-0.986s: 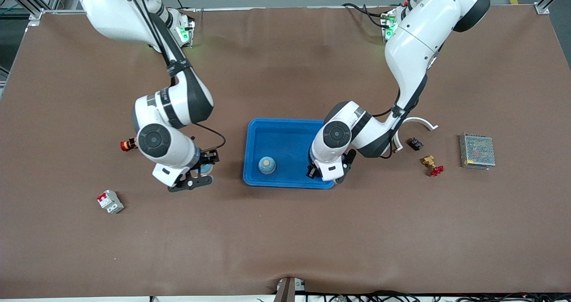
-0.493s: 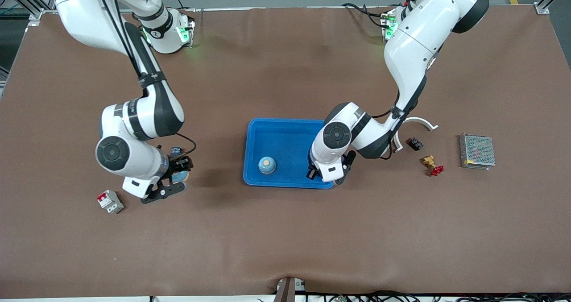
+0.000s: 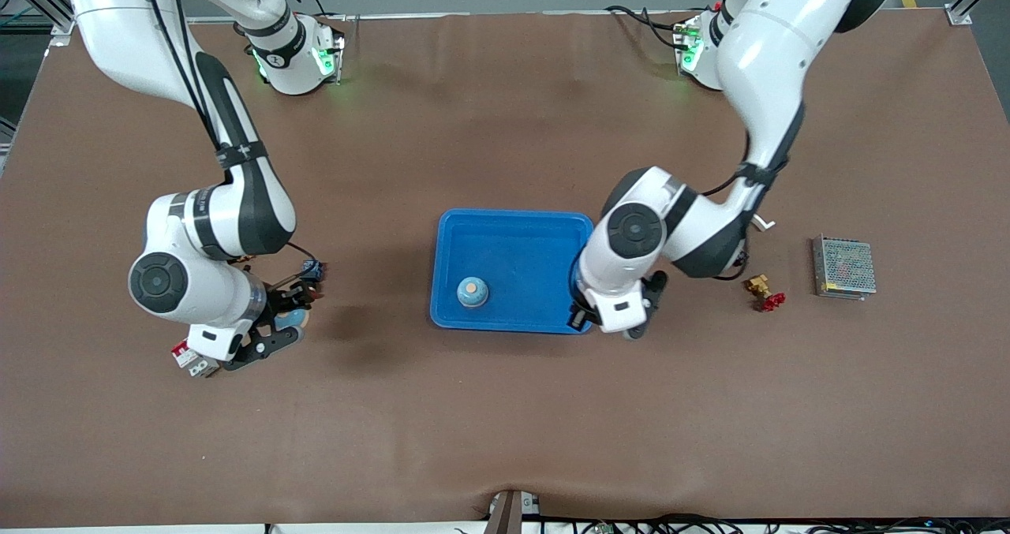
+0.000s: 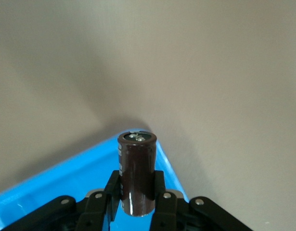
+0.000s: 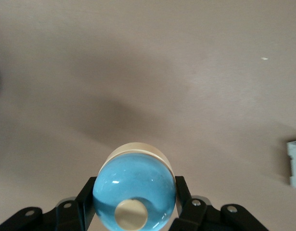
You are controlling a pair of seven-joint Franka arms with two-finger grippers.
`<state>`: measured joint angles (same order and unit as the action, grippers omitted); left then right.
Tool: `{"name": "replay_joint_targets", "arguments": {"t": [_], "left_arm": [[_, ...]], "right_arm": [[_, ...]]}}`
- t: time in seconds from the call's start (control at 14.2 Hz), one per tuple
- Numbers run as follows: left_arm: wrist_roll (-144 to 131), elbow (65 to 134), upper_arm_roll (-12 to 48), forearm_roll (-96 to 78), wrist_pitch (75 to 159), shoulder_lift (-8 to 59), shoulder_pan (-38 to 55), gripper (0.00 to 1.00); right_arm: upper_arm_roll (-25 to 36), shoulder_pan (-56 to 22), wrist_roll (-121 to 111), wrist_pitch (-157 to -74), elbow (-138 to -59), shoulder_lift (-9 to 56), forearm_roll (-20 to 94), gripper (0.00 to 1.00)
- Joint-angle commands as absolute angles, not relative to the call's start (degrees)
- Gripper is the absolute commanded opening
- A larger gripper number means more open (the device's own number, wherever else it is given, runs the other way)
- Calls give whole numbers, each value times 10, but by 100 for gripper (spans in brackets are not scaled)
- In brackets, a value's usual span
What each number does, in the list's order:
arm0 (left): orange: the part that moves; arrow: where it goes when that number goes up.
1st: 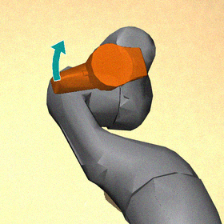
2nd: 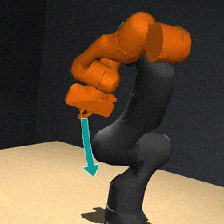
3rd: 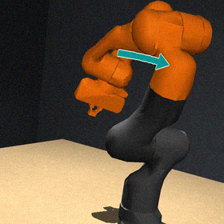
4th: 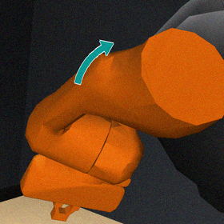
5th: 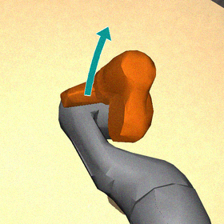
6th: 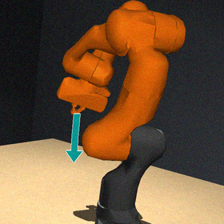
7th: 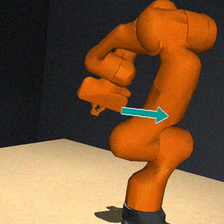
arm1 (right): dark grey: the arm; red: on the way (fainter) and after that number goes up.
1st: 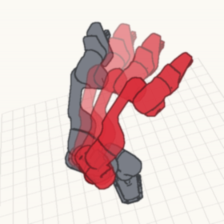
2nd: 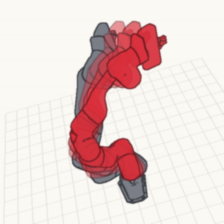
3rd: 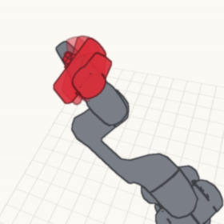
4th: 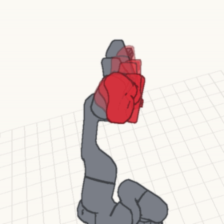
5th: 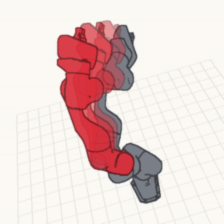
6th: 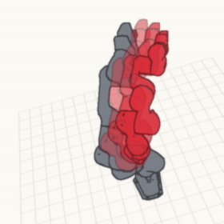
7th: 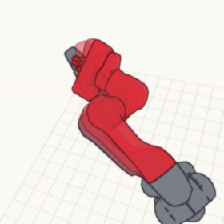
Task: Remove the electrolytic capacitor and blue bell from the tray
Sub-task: 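Carry the second capacitor to the valve while the right gripper lowers the bell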
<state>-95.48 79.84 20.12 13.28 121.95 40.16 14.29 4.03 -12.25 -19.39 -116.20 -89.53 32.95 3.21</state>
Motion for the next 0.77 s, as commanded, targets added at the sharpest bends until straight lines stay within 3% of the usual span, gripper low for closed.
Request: {"name": "replay_joint_targets", "arguments": {"t": [0.0, 0.7], "left_arm": [[-862, 812, 207, 134, 1157, 361, 94, 0], [-696, 886, 206, 125, 1115, 350, -36, 0]], "right_arm": [[32, -90, -245, -1177, -874, 358, 18, 53], [32, -40, -358, -1279, -874, 412, 18, 52]]}}
